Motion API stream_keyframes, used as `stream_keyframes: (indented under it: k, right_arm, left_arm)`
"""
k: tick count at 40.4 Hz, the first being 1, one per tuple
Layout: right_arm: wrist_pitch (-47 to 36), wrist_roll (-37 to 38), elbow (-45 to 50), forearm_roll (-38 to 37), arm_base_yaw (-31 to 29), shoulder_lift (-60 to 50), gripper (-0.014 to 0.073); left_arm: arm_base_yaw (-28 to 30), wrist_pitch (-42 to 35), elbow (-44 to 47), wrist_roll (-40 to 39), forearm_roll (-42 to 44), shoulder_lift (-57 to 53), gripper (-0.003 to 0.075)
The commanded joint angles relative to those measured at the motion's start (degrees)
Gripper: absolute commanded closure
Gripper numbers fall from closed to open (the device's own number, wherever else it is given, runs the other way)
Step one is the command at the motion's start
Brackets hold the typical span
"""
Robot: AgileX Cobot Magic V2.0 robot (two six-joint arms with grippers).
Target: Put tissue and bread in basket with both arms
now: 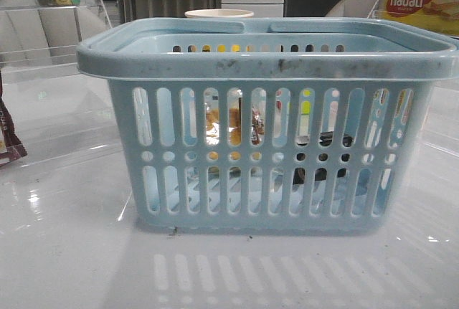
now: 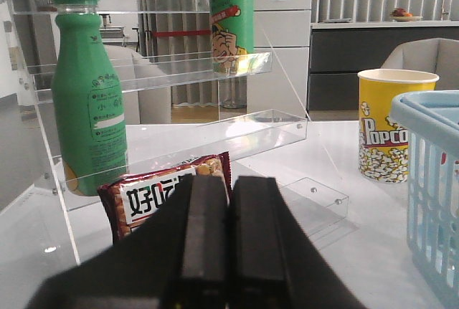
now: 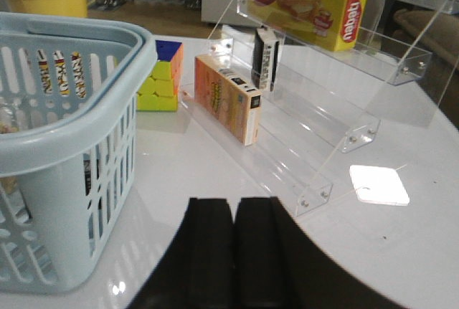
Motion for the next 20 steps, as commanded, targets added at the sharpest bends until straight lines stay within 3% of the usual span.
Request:
stream_keyframes:
  k: [1, 7, 20]
  right_arm:
    - [-11.7, 0.0, 4.2, -0.2, -0.7, -3.7, 0.054]
    - [-16.0, 0.0, 11.0, -0.2, -0.5, -7.1, 0.054]
    - [-15.1, 0.0, 10.9, -0.2, -0.3, -7.0, 0.054]
  left_arm:
    - [-0.4, -4.6, 0.3, -0.7, 0.0, -1.0, 0.0628]
    - [-0.4, -4.6, 0.3, -0.7, 0.0, -1.0, 0.0628]
    - [-0.4, -4.6, 0.3, -0.7, 0.0, -1.0, 0.0628]
